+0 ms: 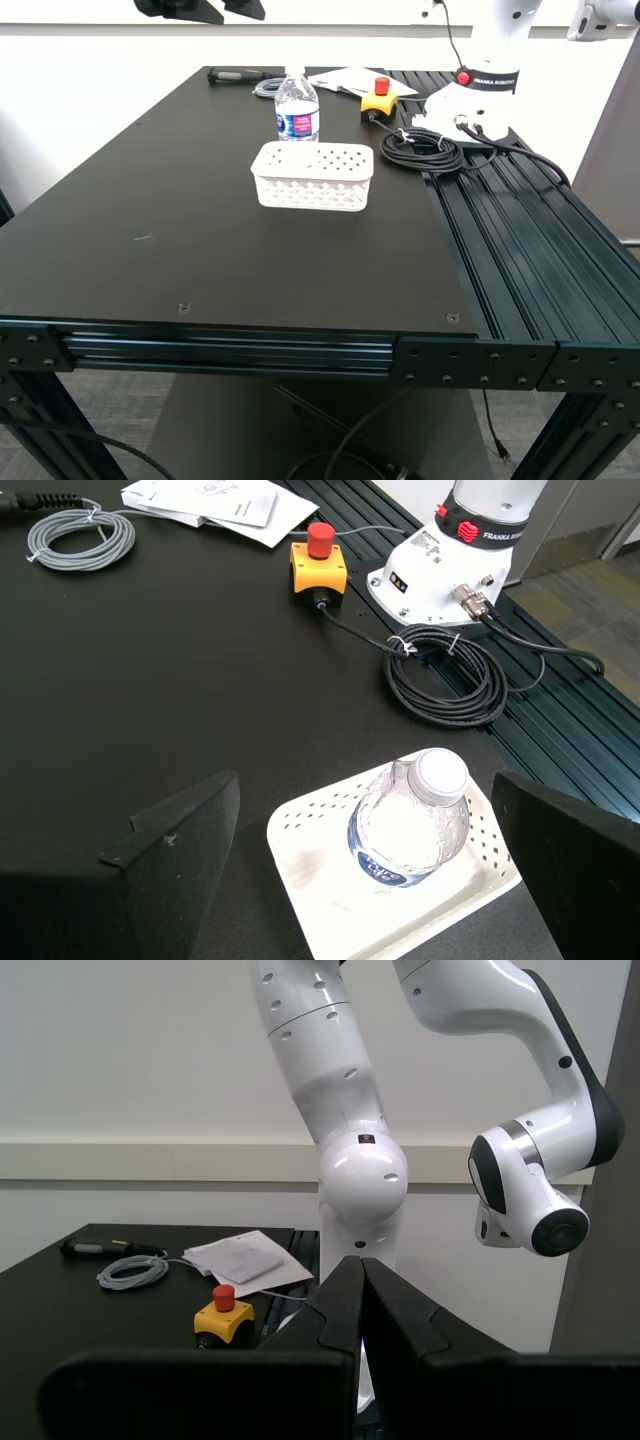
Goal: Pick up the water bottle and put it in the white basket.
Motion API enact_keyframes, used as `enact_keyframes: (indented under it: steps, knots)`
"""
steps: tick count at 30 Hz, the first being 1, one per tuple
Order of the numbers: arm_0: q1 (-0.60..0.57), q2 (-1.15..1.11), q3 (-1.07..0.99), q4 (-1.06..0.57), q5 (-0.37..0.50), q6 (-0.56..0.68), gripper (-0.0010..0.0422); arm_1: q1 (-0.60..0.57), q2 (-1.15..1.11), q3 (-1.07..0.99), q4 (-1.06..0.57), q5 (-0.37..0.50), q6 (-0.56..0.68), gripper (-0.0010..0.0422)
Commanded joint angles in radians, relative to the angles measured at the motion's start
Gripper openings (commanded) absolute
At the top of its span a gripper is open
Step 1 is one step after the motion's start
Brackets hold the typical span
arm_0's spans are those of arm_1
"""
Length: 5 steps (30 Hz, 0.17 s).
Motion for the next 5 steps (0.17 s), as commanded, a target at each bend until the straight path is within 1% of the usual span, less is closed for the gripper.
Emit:
enact_keyframes:
  steps: [1, 5]
  knots:
    - [0.000, 0.000, 0.001, 0.003, 0.001, 0.003, 0.0001, 0.000, 0.000, 0.001, 0.001, 0.001, 0.002, 0.0348]
    - [0.000, 0.000, 0.001, 0.003, 0.001, 0.003, 0.0001, 0.000, 0.000, 0.001, 0.001, 0.001, 0.002, 0.0348]
